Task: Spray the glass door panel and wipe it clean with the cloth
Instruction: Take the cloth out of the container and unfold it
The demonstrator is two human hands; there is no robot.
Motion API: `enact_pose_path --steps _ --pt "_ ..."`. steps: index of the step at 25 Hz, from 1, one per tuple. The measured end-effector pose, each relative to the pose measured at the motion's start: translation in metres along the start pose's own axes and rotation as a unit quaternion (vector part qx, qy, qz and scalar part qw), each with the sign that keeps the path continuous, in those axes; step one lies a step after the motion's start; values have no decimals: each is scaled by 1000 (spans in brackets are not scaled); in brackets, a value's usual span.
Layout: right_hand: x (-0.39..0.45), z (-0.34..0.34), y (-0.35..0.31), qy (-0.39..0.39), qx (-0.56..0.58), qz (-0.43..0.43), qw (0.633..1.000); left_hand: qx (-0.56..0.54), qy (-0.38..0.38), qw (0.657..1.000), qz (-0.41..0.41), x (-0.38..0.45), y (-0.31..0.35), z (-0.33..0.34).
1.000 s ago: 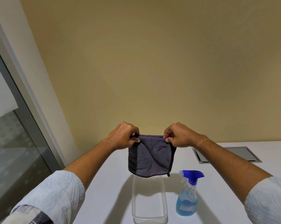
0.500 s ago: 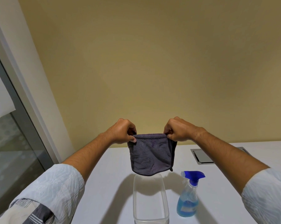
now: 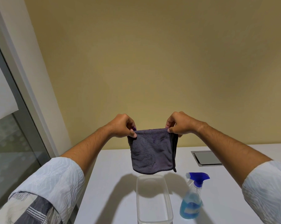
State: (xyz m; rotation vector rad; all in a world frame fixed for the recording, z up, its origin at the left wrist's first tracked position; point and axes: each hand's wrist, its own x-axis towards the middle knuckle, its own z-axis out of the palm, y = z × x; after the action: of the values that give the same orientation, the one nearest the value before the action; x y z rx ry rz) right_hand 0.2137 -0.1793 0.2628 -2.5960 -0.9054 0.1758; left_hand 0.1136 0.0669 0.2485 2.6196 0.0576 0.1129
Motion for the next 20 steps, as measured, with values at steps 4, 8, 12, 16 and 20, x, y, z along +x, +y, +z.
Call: enact_pose_path --steps 4,8,12,16,20 --pt "-1 1 -9 -4 27 14 1000 4 5 1000 4 -3 -5 -5" --pt "-2 2 -16 -11 31 24 999 10 17 1000 9 -7 -9 -9" --pt "-5 2 -21 -21 41 21 999 20 29 999 5 -11 -11 -14" --pt "-7 -1 -27 -5 56 15 998 32 33 999 -4 -19 -10 -18" --pt "-6 -7 -31 11 10 -16 1000 52 50 997 -17 -29 -5 -24"
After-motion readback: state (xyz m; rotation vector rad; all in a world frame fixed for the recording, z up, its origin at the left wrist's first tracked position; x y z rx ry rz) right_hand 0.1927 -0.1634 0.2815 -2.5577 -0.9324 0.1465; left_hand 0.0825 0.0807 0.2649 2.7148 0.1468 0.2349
